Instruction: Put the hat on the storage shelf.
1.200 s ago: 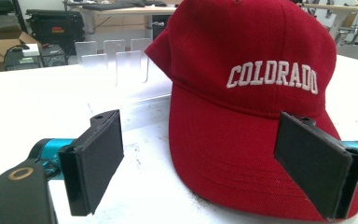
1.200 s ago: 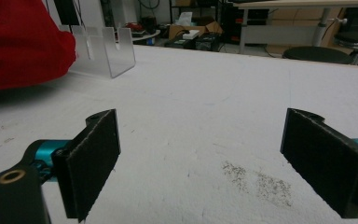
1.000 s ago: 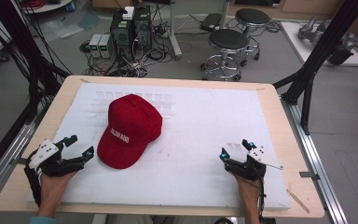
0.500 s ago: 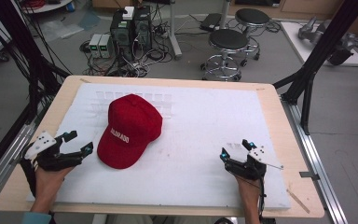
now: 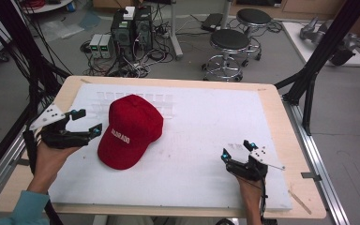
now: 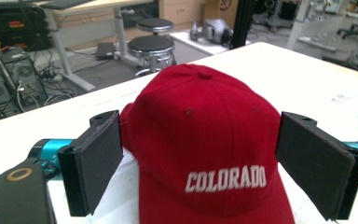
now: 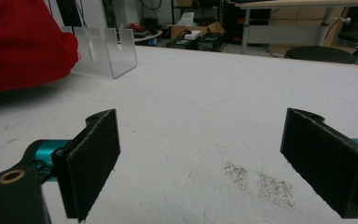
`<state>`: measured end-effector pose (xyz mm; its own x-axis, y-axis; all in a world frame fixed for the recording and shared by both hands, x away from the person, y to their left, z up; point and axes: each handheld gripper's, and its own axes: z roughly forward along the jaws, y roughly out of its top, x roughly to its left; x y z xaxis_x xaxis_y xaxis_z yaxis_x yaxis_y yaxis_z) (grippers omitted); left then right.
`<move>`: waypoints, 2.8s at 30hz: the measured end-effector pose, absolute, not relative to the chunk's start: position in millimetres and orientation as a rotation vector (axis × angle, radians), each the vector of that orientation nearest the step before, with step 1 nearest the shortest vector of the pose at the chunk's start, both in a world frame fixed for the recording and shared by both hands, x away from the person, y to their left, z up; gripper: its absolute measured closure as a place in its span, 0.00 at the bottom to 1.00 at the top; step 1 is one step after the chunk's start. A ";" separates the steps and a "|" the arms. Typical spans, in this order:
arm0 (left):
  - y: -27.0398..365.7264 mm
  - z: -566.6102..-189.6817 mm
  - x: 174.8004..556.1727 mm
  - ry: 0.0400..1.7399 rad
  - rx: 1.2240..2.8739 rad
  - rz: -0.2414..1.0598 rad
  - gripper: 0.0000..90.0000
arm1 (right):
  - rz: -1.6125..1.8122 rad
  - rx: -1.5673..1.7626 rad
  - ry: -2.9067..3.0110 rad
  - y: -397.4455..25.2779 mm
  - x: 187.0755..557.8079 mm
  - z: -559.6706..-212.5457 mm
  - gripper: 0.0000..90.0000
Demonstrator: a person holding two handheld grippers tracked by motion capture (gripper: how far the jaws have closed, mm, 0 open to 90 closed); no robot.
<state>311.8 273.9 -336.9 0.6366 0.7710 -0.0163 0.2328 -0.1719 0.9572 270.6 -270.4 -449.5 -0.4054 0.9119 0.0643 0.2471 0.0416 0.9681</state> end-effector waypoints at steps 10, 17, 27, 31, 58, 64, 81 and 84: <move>234.5 -320.4 335.1 0.825 1.828 0.571 0.17 | 1.400 1.172 1.711 -271.2 271.1 -449.6 0.12; 210.4 -320.2 352.6 0.851 1.916 0.557 0.17 | 1.400 1.173 1.717 -270.6 270.9 -449.6 0.12; 192.5 -339.2 373.3 0.893 2.044 0.561 0.17 | 1.401 1.172 1.718 -270.8 271.0 -449.6 0.12; 189.5 -343.1 375.0 0.903 2.079 0.580 0.17 | 1.402 1.175 1.718 -270.8 270.9 -449.6 0.12; 173.7 -371.4 386.5 0.972 2.189 0.445 0.30 | 1.406 1.171 1.714 -271.7 271.4 -449.7 0.12; 173.4 -374.5 389.6 0.973 2.197 0.423 0.37 | 1.405 1.172 1.713 -271.6 271.4 -449.6 0.12; 174.6 -372.6 385.2 0.958 2.208 0.486 0.85 | 1.398 1.170 1.709 -271.1 271.1 -449.6 0.12; 176.2 -372.5 383.3 0.963 2.195 0.485 0.89 | 1.396 1.167 1.709 -271.0 271.0 -449.6 0.12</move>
